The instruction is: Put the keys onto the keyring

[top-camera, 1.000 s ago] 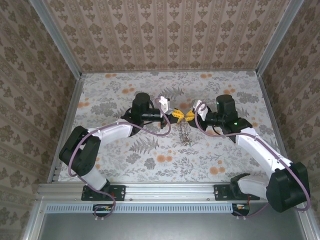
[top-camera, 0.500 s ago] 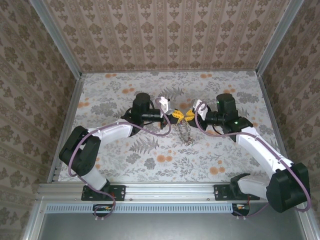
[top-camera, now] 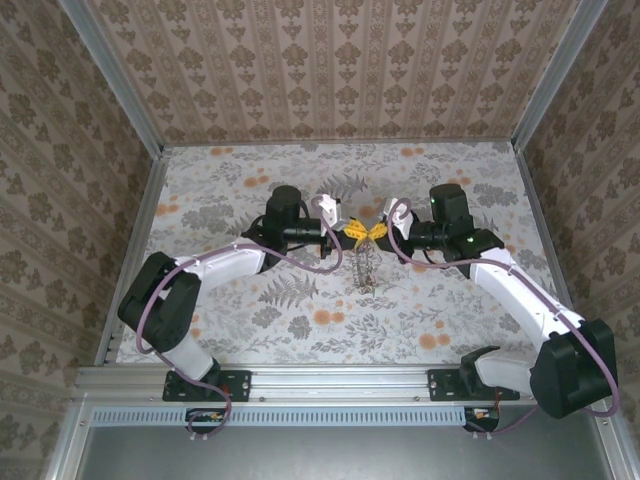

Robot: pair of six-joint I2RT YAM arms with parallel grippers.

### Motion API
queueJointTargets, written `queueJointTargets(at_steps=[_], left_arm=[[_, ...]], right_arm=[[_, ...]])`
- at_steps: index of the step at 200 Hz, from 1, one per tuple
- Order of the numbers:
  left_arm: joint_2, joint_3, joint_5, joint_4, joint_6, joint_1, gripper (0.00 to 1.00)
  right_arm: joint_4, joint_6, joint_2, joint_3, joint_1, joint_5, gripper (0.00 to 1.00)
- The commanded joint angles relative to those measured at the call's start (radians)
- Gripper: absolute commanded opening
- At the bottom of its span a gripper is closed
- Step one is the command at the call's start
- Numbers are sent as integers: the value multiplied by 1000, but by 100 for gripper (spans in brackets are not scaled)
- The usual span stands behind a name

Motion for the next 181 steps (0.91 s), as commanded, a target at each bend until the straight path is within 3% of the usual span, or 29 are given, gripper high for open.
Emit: queueJointTargets(at_steps=[1, 33, 106, 181], left_arm=[[-43, 62, -45, -224, 154, -13, 19], [-46, 121, -91, -415, 273, -27, 24], [-53, 113, -81, -312, 225, -30, 26], [-43, 118, -43, -307, 212, -36, 22]], right_arm=[[-121, -62, 3, 81, 15, 58, 0], [-229, -116, 8, 135, 42, 140, 0], [-296, -164, 31, 189, 78, 191, 0], [-265, -143, 33, 179, 82, 156, 0]])
